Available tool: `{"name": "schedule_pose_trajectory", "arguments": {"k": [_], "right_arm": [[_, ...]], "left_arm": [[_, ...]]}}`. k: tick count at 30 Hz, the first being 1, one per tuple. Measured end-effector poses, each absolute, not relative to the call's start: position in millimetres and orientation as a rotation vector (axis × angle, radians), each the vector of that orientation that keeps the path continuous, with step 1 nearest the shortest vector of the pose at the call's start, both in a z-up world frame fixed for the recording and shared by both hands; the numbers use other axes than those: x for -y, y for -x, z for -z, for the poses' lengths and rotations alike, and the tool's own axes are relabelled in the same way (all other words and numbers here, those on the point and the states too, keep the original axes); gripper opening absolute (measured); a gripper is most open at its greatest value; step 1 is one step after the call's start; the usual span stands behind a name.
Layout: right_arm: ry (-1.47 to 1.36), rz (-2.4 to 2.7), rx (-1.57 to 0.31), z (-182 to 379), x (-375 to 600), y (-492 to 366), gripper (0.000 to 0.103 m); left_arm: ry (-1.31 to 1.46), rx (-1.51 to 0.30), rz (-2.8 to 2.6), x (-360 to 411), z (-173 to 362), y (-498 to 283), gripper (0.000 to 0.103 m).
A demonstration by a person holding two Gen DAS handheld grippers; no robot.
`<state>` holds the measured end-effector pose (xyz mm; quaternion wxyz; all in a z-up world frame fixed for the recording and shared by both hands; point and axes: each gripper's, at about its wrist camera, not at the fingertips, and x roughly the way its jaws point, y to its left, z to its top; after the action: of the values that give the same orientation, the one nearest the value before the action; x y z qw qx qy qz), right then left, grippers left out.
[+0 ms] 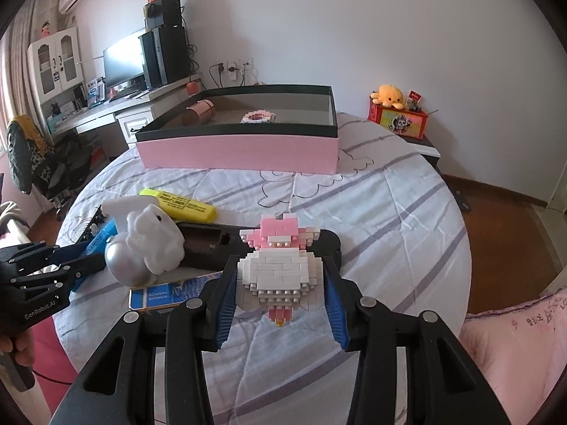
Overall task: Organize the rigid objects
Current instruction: 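Carry the highlighter and block figure into the pink box and open both grippers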
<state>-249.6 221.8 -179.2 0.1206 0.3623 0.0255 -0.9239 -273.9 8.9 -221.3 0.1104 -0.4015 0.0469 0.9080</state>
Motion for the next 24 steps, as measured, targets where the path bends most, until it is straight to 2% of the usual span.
{"name": "schedule_pose_trajectory", "arguments": {"k": [3, 7, 24], "right_arm": [[-1.059, 2.696, -0.076, 179, -221, 251, 0.045], [-1.042, 2.695, -0.09, 175, -219, 251, 0.045], [-0.857, 2.698, -0.192, 114, -194, 284, 0.045]], "left_arm": [[1.163, -0.185, -2.685, -14, 223, 275, 0.027], [1.131, -0.15, -2.72, -8, 212, 272, 0.027], [0.847, -0.214, -2.836, -13, 117, 305, 0.027]]}}
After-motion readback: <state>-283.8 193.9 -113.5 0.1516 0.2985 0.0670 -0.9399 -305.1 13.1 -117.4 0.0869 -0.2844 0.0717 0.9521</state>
